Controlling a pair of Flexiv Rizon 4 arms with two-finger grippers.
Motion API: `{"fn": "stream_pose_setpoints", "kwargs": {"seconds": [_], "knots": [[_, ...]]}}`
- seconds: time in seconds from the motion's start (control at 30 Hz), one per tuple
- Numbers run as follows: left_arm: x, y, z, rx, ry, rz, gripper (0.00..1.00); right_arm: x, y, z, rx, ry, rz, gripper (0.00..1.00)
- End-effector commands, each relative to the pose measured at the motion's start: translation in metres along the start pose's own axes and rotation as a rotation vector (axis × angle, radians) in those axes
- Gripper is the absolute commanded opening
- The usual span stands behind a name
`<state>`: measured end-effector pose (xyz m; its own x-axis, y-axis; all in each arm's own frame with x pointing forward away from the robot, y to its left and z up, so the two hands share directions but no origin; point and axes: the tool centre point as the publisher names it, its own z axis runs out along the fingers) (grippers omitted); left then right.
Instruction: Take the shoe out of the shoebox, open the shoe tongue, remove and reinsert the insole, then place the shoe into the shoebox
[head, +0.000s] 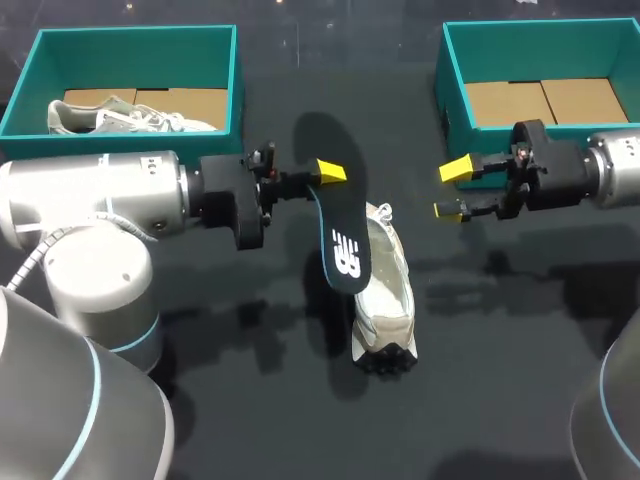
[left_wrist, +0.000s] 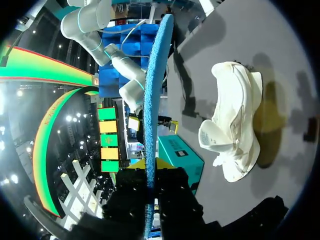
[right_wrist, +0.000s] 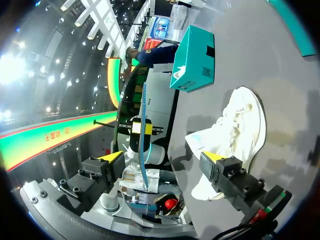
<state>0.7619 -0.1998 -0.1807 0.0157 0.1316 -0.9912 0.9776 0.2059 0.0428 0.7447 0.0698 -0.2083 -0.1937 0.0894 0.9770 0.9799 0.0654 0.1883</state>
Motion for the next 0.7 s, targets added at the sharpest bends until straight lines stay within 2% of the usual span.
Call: {"fn": "stream_pose_setpoints", "kwargs": {"seconds": [0.03, 0.1, 0.27, 0.43, 0.5, 0.7], "knots": [[-0.003, -0.005, -0.009, -0.003, 0.016, -0.001, 0.0, 0.001, -0.001, 0.0, 0.0, -0.003, 0.0, 1.0], [-0.003, -0.005, -0.009, -0.003, 0.016, -0.001, 0.0, 0.001, -0.001, 0.0, 0.0, -0.003, 0.0, 1.0], [-0.01, -0.024, -0.017, 0.009, 0.054, -0.144, 0.0, -0.003, -0.001, -0.011, 0.164, -0.131, -0.092, 1.0], [-0.013, -0.047, -0.026, 0.051, 0.073, -0.274, 0.0, -0.017, -0.008, -0.034, 0.252, -0.219, -0.206, 1.0], [-0.017, -0.061, -0.029, 0.075, 0.097, -0.257, 0.0, -0.028, -0.012, -0.044, 0.278, -0.276, -0.233, 1.0], [-0.017, -0.061, -0.029, 0.075, 0.097, -0.257, 0.0, -0.028, -0.012, -0.044, 0.278, -0.276, -0.233, 1.0]]}}
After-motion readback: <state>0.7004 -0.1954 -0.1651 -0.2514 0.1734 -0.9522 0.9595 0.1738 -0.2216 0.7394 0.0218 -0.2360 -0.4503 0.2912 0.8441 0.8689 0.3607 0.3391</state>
